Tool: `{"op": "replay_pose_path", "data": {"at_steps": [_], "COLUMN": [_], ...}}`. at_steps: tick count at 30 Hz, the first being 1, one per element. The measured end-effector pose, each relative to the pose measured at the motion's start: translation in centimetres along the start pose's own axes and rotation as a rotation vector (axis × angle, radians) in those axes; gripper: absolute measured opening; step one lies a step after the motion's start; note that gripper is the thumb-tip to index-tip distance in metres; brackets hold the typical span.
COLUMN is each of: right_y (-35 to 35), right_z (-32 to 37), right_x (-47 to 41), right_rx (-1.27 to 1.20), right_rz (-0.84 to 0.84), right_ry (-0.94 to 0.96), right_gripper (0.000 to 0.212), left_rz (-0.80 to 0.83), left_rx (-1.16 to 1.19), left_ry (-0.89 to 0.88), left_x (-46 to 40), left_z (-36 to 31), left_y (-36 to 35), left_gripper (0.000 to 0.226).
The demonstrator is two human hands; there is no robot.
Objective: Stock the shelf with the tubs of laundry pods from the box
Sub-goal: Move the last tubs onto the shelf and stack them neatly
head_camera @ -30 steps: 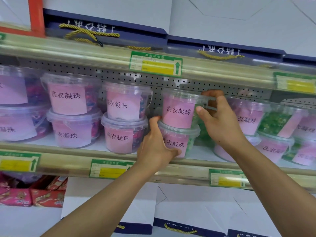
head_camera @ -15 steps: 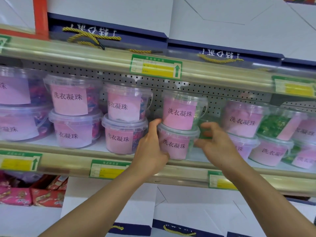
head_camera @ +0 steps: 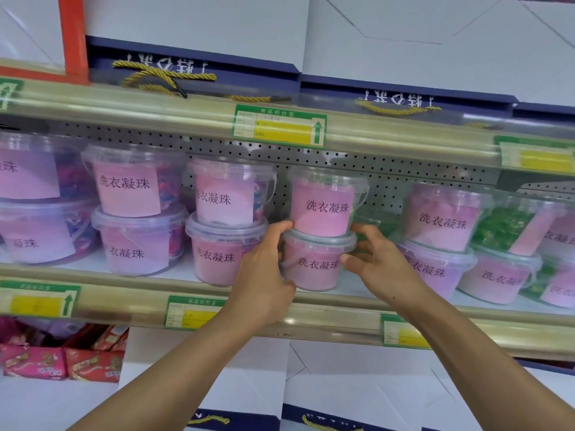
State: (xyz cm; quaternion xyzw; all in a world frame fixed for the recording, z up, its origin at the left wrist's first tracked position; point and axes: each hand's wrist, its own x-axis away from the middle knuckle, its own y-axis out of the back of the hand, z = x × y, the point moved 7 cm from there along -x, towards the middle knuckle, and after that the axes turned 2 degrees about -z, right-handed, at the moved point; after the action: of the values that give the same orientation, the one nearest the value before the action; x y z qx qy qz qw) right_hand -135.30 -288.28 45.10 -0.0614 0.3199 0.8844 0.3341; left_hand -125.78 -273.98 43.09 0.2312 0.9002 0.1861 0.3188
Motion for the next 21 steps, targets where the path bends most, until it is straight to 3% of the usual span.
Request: {"op": "replay_pose_path", "data": {"at_steps": [16,18,21], "right_y": [0.0,1.4,5.7], "right_z": [0.0,0.4,0.6], "right_x": [0.6,1.9,4.3], "right_rx": [0.014,0.112,0.207], "right_rz": [0.008,-0.11,-0.422], "right_ry": [0.043,0.096,0.238], "right_gripper": [0.057,0.056,0.04], "left_rz": [-0.084,-0.146,-0.231], "left_rx": [-0.076,-0.15,-0.229], "left_ry": [0.004,-0.017,-0.122], "left_x": [1.2,1.9,3.0], "left_z": [-1.4,-2.3,-4.5], "left_y": [-0.2,-0.3,-0.6], "left_gripper": [0.083,0.082,0.074]}}
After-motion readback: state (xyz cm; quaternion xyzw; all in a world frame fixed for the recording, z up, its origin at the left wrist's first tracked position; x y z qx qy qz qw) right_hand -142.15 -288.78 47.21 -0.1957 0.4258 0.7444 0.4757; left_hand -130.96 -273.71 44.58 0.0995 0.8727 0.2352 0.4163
